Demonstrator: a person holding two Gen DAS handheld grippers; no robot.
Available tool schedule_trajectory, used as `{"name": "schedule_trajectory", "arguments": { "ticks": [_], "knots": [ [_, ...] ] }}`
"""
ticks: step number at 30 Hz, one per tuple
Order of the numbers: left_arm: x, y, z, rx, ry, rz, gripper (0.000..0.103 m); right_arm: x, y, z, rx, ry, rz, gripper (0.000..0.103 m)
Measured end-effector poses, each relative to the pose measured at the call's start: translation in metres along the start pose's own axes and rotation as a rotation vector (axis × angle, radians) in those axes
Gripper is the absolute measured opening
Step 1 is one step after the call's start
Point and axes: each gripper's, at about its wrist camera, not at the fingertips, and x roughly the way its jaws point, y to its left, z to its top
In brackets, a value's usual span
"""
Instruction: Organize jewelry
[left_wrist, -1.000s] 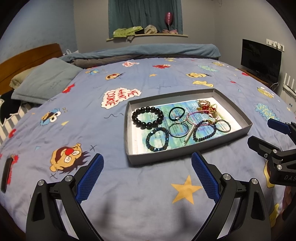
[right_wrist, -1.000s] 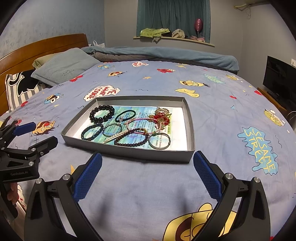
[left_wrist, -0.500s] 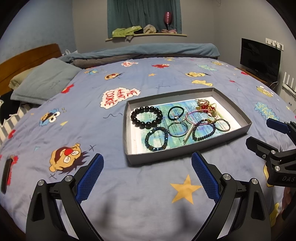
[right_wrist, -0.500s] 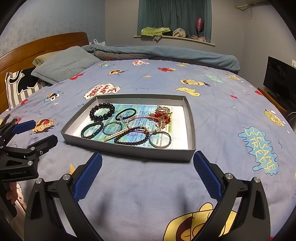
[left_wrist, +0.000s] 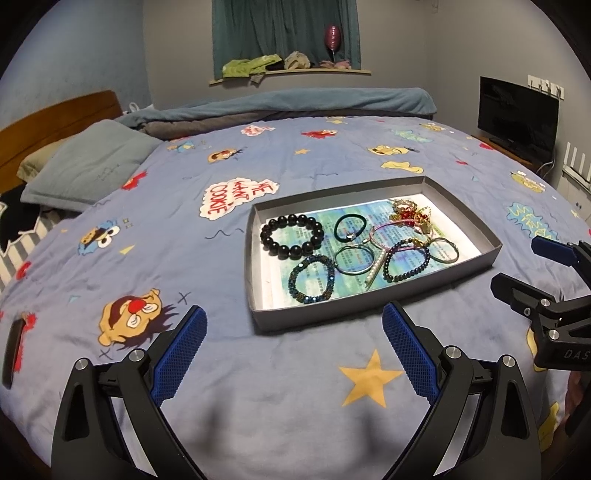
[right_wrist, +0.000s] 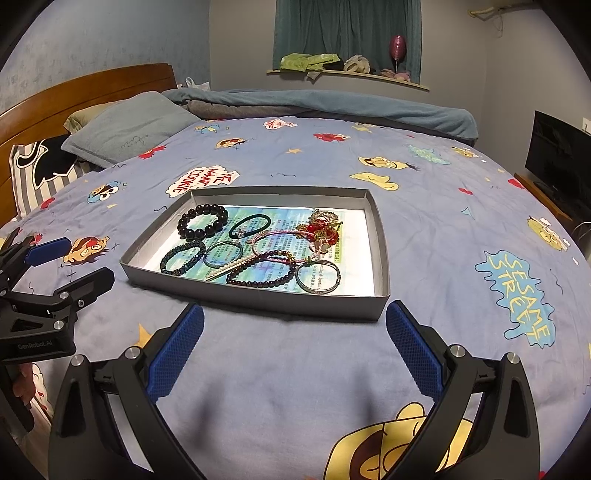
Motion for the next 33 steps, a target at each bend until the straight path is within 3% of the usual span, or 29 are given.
{"name": "schedule_trajectory", "arguments": {
  "ticks": [9,16,20,21,25,29,31,33],
  "knots": [
    [0.000,0.005,0.001,-0.004,-0.008,-0.018,0.096,0.002,-0.001,0.000,0.001,0.004,0.001,0.097],
    [0.008,0.004,0.001,-0.003,0.041,-0.025,0.097,0.003,-0.001,-0.001,0.003,0.007,0.003,0.097],
    [0.014,0.017,0.007,-0.024,0.044,-0.068,0.097,0.008,-0.011,0.001,0.018,-0.001,-0.011,0.097],
    [0.017,0.024,0.010,-0.027,0.038,-0.060,0.097,0.010,-0.016,0.002,0.020,-0.005,-0.029,0.097],
    [0.037,0.087,0.026,-0.119,-0.009,0.112,0.098,0.021,-0.077,0.011,0.111,-0.054,-0.208,0.097],
    [0.093,0.153,0.033,-0.188,0.072,0.221,0.098,0.038,-0.154,0.003,0.269,-0.011,-0.380,0.097],
    [0.124,0.182,0.033,-0.219,0.121,0.271,0.098,0.043,-0.173,-0.004,0.312,0.014,-0.403,0.097],
    [0.147,0.198,0.029,-0.237,0.179,0.260,0.098,0.047,-0.185,-0.011,0.338,0.034,-0.402,0.097]
  ]
}}
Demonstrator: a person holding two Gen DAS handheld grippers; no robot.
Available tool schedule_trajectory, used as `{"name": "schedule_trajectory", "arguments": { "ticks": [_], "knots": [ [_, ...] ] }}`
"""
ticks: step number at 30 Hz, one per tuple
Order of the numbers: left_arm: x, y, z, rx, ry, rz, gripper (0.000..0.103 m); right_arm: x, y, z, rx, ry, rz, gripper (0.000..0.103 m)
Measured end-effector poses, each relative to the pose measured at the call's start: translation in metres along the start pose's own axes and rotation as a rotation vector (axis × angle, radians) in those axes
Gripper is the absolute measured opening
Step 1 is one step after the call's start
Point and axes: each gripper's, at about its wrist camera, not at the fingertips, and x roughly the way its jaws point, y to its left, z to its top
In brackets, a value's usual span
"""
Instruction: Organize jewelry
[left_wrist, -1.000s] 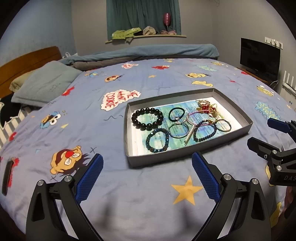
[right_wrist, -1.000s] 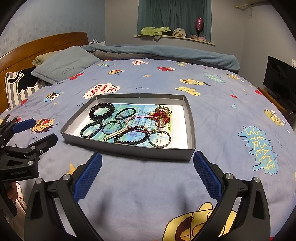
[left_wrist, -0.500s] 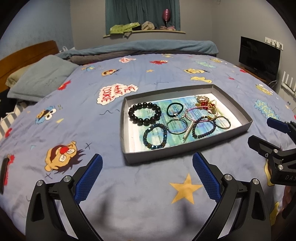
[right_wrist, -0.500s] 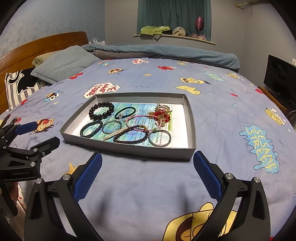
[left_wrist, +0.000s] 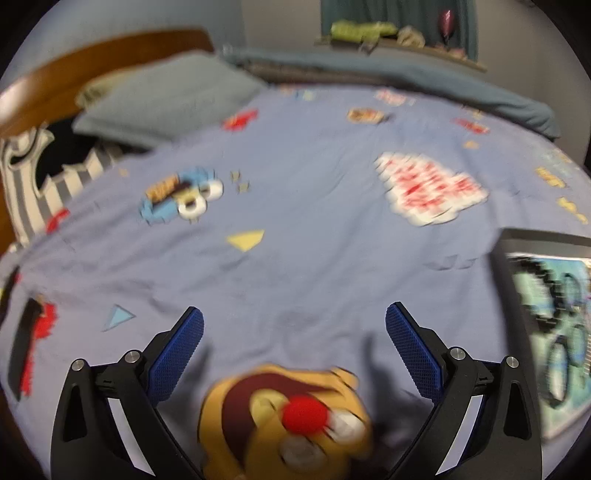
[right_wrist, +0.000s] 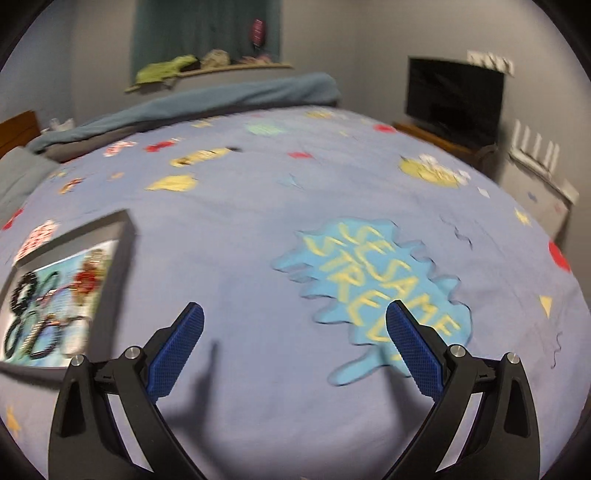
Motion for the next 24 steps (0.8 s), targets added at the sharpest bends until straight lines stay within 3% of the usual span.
{"name": "schedule_trajectory", "arguments": {
  "ticks": [2,4,7,12,24],
  "knots": [
    [0.029,0.004,-0.002,-0.002,0.107,-0.049,0.098,0.006,-0.001,-0.004,0.005,0.020,0.007,0.097],
    [0.043,0.007,-0.006,-0.020,0.161,-0.081,0.099,0.012,0.004,-0.010,-0.010,0.045,0.009,0.097],
    [0.040,0.012,-0.010,-0.043,0.128,-0.100,0.099,0.016,0.005,-0.015,-0.028,0.066,0.021,0.097],
    [0.040,0.009,-0.012,-0.008,0.134,-0.061,0.099,0.022,0.000,-0.015,-0.009,0.081,0.048,0.097],
    [0.043,0.006,-0.010,-0.008,0.135,-0.056,0.099,0.032,0.008,-0.018,-0.047,0.062,0.008,0.098]
  ]
}}
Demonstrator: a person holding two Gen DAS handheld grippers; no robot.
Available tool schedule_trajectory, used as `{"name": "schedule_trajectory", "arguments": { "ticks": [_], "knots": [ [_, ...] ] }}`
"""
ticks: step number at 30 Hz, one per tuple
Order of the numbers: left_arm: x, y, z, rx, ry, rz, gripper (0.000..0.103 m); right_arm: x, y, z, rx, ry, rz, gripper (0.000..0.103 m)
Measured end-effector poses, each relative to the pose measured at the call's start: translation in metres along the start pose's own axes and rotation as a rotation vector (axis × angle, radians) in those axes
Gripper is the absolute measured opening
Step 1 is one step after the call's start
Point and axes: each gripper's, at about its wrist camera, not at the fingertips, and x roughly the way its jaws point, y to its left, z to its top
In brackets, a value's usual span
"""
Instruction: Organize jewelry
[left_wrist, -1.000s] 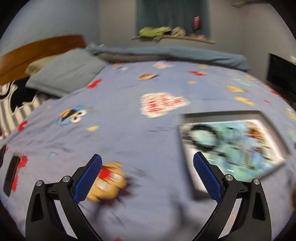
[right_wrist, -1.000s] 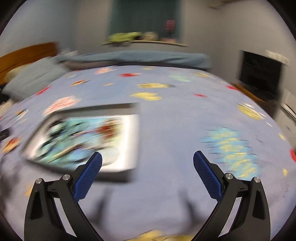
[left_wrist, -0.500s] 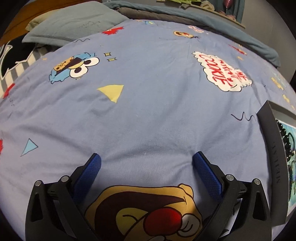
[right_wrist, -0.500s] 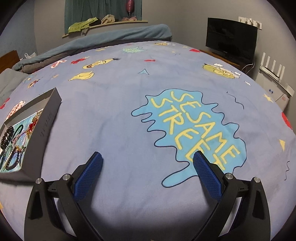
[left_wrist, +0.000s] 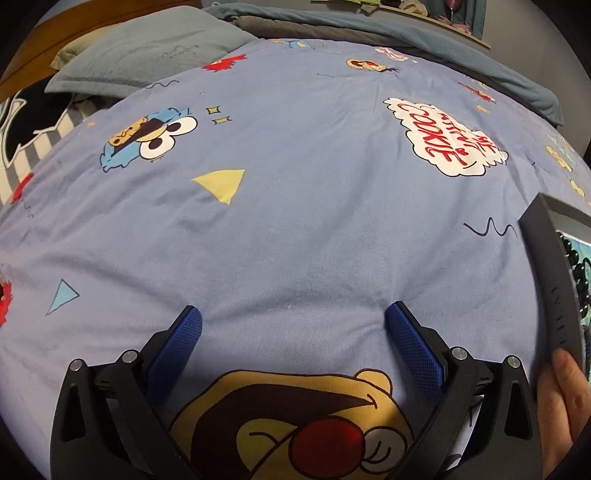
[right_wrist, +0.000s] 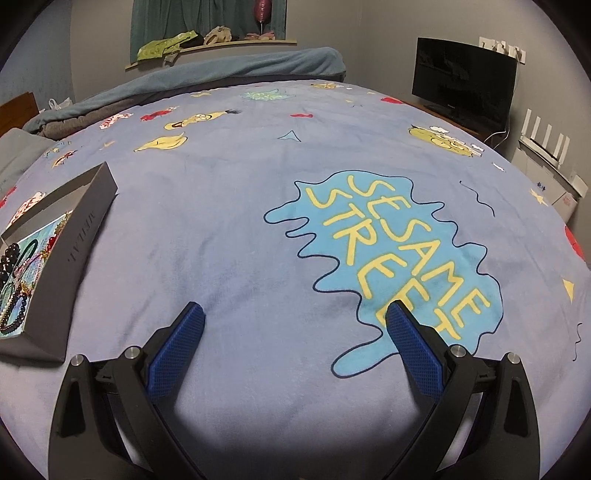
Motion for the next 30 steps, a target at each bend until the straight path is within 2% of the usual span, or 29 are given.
{"name": "schedule_trajectory", "arguments": {
  "ticks": [5,30],
  "knots": [
    [-0.0005,0.0000,-0.0006,-0.001,-0.003,-0.003,0.099,-0.0004,-0.0033,-0.0011,0.014,-0.001,0.020,0.098],
    [-0.0007,-0.0003,-0.0010,0.000,-0.002,-0.002,0.099,-0.0002,0.0004,-0.0007,-0.002,0.009,-0.004,0.098]
  ]
}}
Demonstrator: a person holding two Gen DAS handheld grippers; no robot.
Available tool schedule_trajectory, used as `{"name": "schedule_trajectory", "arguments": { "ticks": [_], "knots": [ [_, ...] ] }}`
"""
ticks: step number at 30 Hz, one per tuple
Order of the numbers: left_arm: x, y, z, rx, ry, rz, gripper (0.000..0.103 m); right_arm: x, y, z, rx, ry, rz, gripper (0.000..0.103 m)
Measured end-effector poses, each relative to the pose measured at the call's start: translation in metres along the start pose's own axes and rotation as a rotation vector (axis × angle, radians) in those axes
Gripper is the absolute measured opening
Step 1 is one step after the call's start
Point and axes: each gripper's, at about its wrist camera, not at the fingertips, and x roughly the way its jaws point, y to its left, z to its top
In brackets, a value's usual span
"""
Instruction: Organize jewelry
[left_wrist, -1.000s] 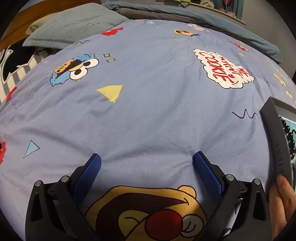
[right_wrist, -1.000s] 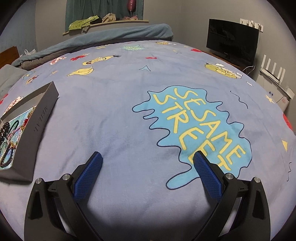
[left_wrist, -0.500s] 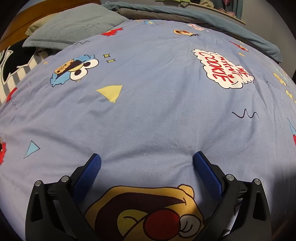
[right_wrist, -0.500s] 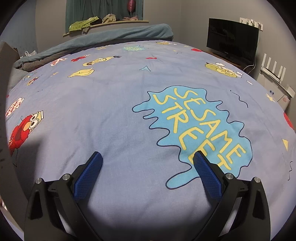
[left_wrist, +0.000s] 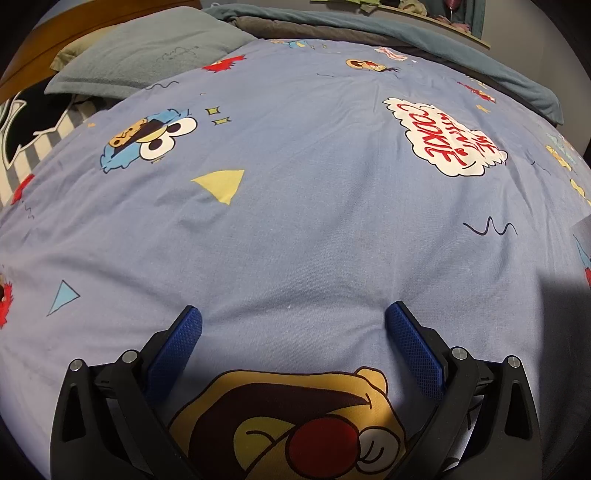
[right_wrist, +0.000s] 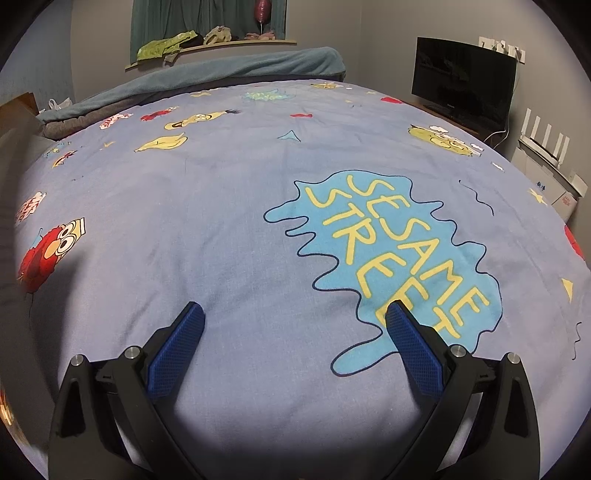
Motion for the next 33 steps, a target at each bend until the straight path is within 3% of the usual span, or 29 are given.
{"name": "schedule_trajectory", "arguments": {
  "ticks": [13,18,21,27,31,33],
  "knots": [
    [0.001,0.000,0.002,-0.001,0.017,-0.002,0.099,0.004,0.003,0.001,-0.013,0.008,-0.012,0.099],
    [-0.044,-0.007,-0.009,-0.021,-0.057,0.011,0.099,0.003,0.004,0.001,-0.019,0.001,-0.024,0.098],
    [-0.096,-0.031,-0.020,-0.016,-0.112,0.016,0.099,-0.007,0.012,0.002,-0.050,-0.016,-0.047,0.098],
    [-0.195,-0.106,-0.058,0.078,-0.180,0.022,0.099,-0.071,0.046,0.001,-0.076,-0.065,0.181,0.098],
    [-0.219,-0.143,-0.086,0.154,-0.238,0.053,0.099,-0.111,0.073,-0.008,-0.123,-0.071,0.334,0.098],
    [-0.220,-0.154,-0.100,0.172,-0.218,-0.020,0.099,-0.124,0.080,-0.012,-0.137,-0.063,0.385,0.098]
  ]
}}
